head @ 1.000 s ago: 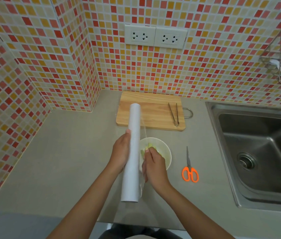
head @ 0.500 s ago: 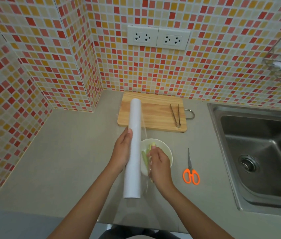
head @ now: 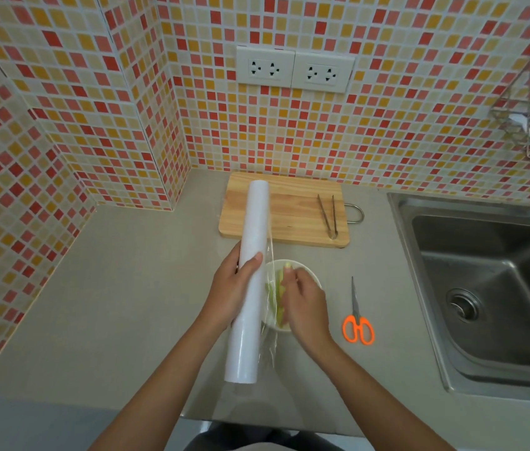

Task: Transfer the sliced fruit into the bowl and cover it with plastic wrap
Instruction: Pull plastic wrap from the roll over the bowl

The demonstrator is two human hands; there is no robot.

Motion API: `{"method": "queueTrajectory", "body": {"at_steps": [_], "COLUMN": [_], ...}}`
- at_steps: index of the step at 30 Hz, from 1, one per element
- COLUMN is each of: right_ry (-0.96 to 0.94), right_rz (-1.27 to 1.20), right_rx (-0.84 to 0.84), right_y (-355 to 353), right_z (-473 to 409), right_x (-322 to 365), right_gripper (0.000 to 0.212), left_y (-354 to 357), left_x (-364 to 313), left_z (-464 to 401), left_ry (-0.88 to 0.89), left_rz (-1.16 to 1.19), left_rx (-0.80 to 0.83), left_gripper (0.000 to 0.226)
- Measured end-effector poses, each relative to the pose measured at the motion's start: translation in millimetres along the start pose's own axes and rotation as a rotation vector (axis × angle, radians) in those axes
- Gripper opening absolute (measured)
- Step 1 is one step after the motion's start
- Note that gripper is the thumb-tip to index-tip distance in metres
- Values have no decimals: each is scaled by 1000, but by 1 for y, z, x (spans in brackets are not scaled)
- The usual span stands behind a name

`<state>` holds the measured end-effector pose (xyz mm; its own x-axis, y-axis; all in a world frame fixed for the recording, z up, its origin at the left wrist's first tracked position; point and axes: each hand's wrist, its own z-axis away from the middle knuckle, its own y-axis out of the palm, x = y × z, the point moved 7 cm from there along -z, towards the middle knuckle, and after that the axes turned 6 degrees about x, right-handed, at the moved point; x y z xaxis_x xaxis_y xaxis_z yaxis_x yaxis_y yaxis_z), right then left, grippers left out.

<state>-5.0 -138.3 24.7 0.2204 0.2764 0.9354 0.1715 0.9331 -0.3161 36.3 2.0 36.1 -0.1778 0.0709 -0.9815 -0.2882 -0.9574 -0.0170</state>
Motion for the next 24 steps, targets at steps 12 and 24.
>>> {"method": "queueTrajectory", "body": {"at_steps": [12,24], "right_ry": [-105,-134], "right_rz": [45,165], "right_rx": [-13,-14], "right_y": [1,-7], "right_z": [-60,-80], "right_x": [39,47], "right_gripper": [31,32], "left_y": [12,17], "left_x": [-2,-1], "left_z": [10,17], "left_ry": [35,67], "left_rz": [-12,-51], "left_rx": [37,50], "left_gripper": [35,39]}}
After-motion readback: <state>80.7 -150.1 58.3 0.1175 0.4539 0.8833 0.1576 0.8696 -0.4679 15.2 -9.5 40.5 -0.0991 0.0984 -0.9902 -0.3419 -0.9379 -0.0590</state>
